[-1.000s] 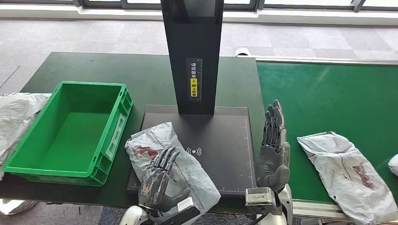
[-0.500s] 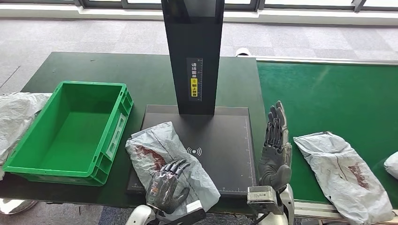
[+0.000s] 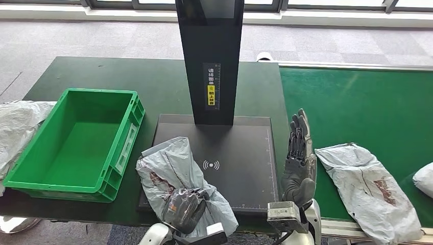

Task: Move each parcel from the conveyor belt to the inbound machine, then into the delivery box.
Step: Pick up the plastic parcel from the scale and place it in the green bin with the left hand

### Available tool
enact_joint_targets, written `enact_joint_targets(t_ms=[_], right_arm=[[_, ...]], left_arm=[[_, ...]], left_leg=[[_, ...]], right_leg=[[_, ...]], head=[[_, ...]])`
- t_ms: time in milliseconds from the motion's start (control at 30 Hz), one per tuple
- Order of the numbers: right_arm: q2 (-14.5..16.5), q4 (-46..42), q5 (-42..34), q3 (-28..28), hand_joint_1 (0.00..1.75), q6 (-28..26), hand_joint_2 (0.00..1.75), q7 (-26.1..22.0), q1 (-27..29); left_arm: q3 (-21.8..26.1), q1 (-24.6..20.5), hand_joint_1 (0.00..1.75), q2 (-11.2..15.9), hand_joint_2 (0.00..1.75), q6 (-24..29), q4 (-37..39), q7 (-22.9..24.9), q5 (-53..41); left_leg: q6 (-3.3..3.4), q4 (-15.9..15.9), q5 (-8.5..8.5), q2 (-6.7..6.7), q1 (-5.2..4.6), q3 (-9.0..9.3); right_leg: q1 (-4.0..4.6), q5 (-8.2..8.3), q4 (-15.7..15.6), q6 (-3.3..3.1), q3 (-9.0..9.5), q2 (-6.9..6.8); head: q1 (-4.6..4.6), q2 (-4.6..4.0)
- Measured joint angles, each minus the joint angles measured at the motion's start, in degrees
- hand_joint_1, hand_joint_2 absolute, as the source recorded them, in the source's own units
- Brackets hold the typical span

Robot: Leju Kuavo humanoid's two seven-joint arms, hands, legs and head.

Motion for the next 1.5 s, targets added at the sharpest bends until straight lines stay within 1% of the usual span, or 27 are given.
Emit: enact_joint_targets(t_ms=[167, 267, 400, 467, 800, 867, 967, 1067, 1267, 1500], right_arm=[[0.03, -0.34, 0.05, -0.28, 0.00, -0.01, 0.00, -0.02, 0.04], [0.11, -0.94, 0.25, -0.85, 0.00, 0.15, 0.00, 0.02, 0.18], [0.47, -1.66, 0.50, -1.38, 0.00, 0.85, 0.00, 0.14, 0.35], [0.68, -1.91, 0.55, -1.78, 0.00, 0.96, 0.00, 0.17, 0.35], [1.04, -2.22, 0.57, -2.36, 0.00, 1.10, 0.00, 0.18, 0.38], [1.08, -2.23, 0.57, -2.40, 0.00, 1.08, 0.00, 0.18, 0.39], [1.19, -2.45, 0.55, -2.81, 0.00, 1.03, 0.00, 0.18, 0.62], [1.20, -2.81, 0.53, -3.38, 0.00, 0.88, 0.00, 0.09, 1.24], [1.20, -4.05, 0.38, -4.24, 0.00, -0.45, 0.00, -0.57, 3.98], [1.20, -5.50, 0.03, -5.01, 0.00, -2.43, 0.00, -1.21, 6.90]], left_arm=[[-0.54, -0.60, 1.75, 0.00, 1.75, 1.93, 1.18, -0.82, 0.10], [-0.60, -0.64, 1.75, 0.00, 1.75, 4.66, 1.15, -1.80, 0.21], [-0.58, -0.49, 1.75, 0.00, 1.75, 9.45, -0.04, -4.75, 0.34], [-0.58, -0.43, 1.75, 0.00, 1.75, 10.96, -0.69, -5.72, 0.51], [-0.56, -0.30, 1.75, 0.00, 1.75, 11.58, -1.69, -6.49, 0.69], [-0.52, -0.04, 1.75, 0.01, 1.75, 13.69, -2.44, -8.72, 1.86], [-0.44, 0.81, 1.75, 0.13, 1.75, 17.53, -6.42, -13.09, 4.08], [-0.44, 1.67, 1.75, 0.38, 1.75, 17.95, -10.61, -14.47, 5.26], [-0.32, 2.74, 1.75, 0.61, 1.75, 17.94, -16.23, -17.65, 5.42], [0.40, 3.13, 1.75, 0.15, 1.75, 15.95, -21.45, -20.60, 6.42]], left_leg=[[0.00, 0.00, 0.00, 0.00, 0.00, 0.00], [0.00, 0.00, 0.00, 0.00, 0.00, 0.00], [0.00, 0.00, 0.00, -0.01, 0.00, 0.00], [0.00, 0.00, 0.00, -0.01, 0.00, 0.00], [0.00, 0.00, 0.00, -0.01, 0.00, 0.00], [0.00, 0.00, 0.00, -0.01, 0.00, 0.00], [0.00, 0.00, 0.00, -0.03, 0.00, 0.00], [0.00, 0.00, 0.00, -0.05, 0.00, 0.00], [0.00, 0.00, 0.00, -0.05, 0.00, 0.00], [0.00, 0.00, 0.00, -0.04, 0.00, 0.01]], right_leg=[[0.00, 0.00, 0.00, 0.00, 0.00, 0.00], [0.00, 0.00, 0.00, 0.00, 0.01, 0.00], [0.00, 0.00, 0.00, 0.00, 0.00, 0.00], [0.00, 0.00, 0.00, 0.00, 0.01, 0.00], [0.00, 0.00, 0.00, 0.00, 0.01, 0.00], [0.00, 0.00, 0.00, 0.00, 0.00, 0.00], [0.00, 0.00, 0.00, 0.00, 0.01, -0.02], [0.00, -0.02, 0.00, 0.01, 0.01, -0.03], [0.00, -0.03, 0.00, 0.03, 0.01, -0.03], [0.00, -0.03, 0.00, 0.03, 0.02, -0.02]], head=[[0.00, -0.01], [0.00, 0.00], [0.00, 0.00], [0.00, 0.00], [0.00, 0.00], [0.00, 0.00], [0.00, -0.01], [0.00, -0.01], [0.00, 0.00], [0.00, -0.01]])
